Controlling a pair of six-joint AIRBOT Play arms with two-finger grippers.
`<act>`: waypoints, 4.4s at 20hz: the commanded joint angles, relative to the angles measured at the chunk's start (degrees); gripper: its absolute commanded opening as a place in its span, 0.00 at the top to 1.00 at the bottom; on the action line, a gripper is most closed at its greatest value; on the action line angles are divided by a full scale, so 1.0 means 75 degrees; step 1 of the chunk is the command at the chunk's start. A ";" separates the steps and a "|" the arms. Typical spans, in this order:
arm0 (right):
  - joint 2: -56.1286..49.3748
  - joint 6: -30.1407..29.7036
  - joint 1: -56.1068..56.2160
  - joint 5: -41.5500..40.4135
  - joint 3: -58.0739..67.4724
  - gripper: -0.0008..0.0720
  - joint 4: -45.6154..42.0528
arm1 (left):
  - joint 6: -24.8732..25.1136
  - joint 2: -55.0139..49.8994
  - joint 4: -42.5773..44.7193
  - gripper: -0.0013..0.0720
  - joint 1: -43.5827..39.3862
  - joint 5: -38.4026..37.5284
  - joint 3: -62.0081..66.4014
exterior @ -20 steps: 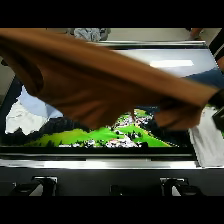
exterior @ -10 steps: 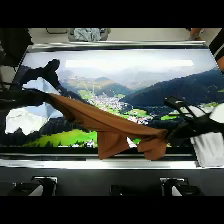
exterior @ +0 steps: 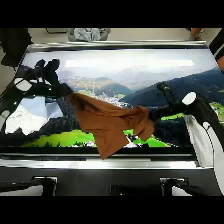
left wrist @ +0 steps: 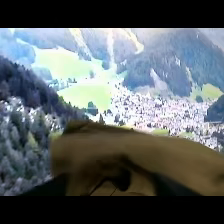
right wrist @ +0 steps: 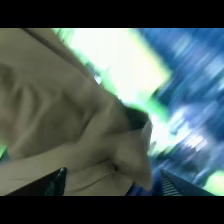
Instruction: Fold the shirts.
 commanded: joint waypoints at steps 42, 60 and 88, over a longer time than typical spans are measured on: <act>0.3969 0.1163 -0.1801 0.0909 0.3535 0.93 -0.0729 | -0.0635 0.5528 -0.1297 0.94 0.2579 0.1090 0.0632; 0.6105 0.1443 -0.1798 0.4730 -0.1891 0.93 -0.2060 | -0.0023 0.6668 -0.0644 0.94 0.2224 -0.0941 -0.2871; 0.0411 0.0131 0.0731 0.1105 -0.0766 0.02 0.1999 | 0.0184 0.2052 0.0003 0.00 0.2069 -0.2119 -0.4459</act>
